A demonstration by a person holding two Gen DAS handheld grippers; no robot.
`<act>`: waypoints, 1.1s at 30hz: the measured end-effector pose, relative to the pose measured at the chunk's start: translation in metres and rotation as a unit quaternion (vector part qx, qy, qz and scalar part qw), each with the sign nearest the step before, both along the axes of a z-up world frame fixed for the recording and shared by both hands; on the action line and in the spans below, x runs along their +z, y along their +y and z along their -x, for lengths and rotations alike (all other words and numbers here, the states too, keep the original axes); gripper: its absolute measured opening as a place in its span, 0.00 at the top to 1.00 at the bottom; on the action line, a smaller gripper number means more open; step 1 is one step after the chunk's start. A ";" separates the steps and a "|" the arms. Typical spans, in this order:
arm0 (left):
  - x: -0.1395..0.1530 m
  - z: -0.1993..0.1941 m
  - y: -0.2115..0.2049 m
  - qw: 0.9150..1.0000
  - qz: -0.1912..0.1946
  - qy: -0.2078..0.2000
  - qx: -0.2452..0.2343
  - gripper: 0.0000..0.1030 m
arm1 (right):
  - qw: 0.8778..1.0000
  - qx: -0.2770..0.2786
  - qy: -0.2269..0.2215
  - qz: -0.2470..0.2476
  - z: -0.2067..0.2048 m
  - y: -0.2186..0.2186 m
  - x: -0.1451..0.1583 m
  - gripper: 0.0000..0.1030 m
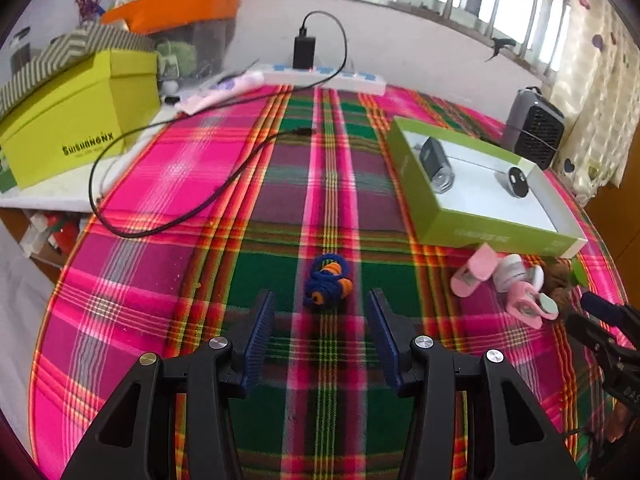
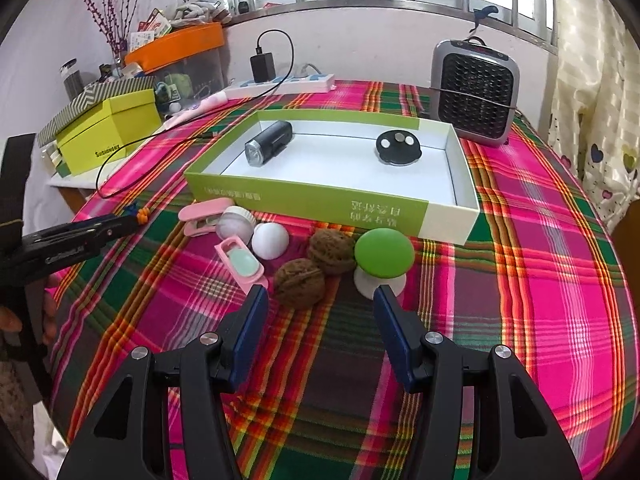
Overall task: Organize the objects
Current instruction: 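Grasp the blue-and-orange toy figure with the left tool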
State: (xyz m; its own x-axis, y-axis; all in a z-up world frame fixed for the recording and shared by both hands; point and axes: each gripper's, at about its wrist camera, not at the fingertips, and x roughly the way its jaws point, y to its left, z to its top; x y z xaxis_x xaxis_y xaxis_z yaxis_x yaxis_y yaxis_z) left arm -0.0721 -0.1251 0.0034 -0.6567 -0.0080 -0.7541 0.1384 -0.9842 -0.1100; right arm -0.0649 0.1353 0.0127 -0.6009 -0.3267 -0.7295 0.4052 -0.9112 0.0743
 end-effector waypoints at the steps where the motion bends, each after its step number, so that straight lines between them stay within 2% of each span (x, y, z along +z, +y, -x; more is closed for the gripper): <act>1: 0.000 0.002 0.000 1.000 0.001 -0.002 -0.003 0.55 | 1.000 0.002 -0.002 0.000 0.000 -0.001 0.000 0.47; 4: 0.000 0.007 0.002 1.000 0.012 -0.001 -0.012 0.55 | 1.000 0.003 -0.004 -0.004 0.001 -0.003 -0.002 0.54; 19: 0.000 0.017 0.009 0.999 0.023 -0.007 -0.036 0.56 | 1.000 0.012 -0.025 -0.007 0.013 -0.013 -0.007 0.55; 22: 0.000 0.017 0.009 0.999 0.024 -0.007 -0.035 0.63 | 1.000 0.012 -0.028 -0.008 0.016 -0.014 -0.008 0.61; 26: 0.000 0.017 0.010 0.999 0.028 -0.008 -0.036 0.68 | 0.999 0.015 -0.030 -0.008 0.016 -0.015 -0.009 0.62; 28: 0.000 0.018 0.011 0.999 0.030 -0.008 -0.037 0.74 | 0.999 0.015 -0.031 -0.008 0.016 -0.015 -0.009 0.64; 33: 0.000 0.018 0.012 0.999 0.031 -0.007 -0.039 0.79 | 0.999 0.015 -0.031 -0.007 0.016 -0.015 -0.009 0.68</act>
State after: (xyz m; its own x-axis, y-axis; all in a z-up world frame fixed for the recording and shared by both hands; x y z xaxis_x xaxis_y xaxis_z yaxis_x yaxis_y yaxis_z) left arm -0.0896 -0.1134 0.0034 -0.6459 -0.0034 -0.7634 0.0613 -0.9970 -0.0475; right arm -0.0813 0.1202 0.0036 -0.5448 -0.3327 -0.7697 0.4271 -0.9000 0.0867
